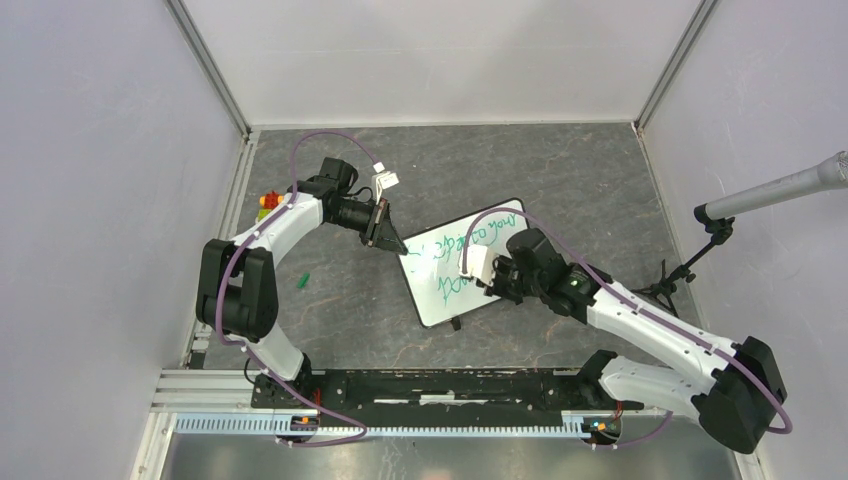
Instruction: Write a sentence on the whiteboard
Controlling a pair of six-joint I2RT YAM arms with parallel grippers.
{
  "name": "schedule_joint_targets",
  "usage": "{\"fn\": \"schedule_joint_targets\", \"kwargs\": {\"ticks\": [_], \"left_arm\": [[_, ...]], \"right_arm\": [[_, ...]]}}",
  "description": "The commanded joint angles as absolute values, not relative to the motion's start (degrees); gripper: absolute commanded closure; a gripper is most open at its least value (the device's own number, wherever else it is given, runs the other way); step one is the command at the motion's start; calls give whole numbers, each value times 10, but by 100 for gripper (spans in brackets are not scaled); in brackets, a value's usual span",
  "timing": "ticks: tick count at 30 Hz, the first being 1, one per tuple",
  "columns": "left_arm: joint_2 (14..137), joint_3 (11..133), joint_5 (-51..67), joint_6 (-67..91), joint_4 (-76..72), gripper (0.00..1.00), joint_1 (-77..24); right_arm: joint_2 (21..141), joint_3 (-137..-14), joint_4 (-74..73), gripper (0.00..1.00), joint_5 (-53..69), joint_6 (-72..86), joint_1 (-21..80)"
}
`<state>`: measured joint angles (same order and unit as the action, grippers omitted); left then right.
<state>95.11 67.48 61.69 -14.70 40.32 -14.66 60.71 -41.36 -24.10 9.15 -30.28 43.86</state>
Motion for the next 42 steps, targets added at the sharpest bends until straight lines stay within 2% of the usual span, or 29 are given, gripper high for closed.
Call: {"fn": "schedule_joint_targets", "kwargs": {"ticks": [1,20,30,42], "left_arm": [[958,673,598,-170,392,97,-149],[953,673,595,-168,392,98,-149],[954,673,599,-169,392,97,-149],[953,672,598,-168,391,97,-149]], "right_arm": [[595,-394,-246,100,80,-306,437],[626,-475,-243,100,56,-314,425],[573,-432,-260,100,109,-309,424],[592,-414,-236,100,106,-308,425]]}}
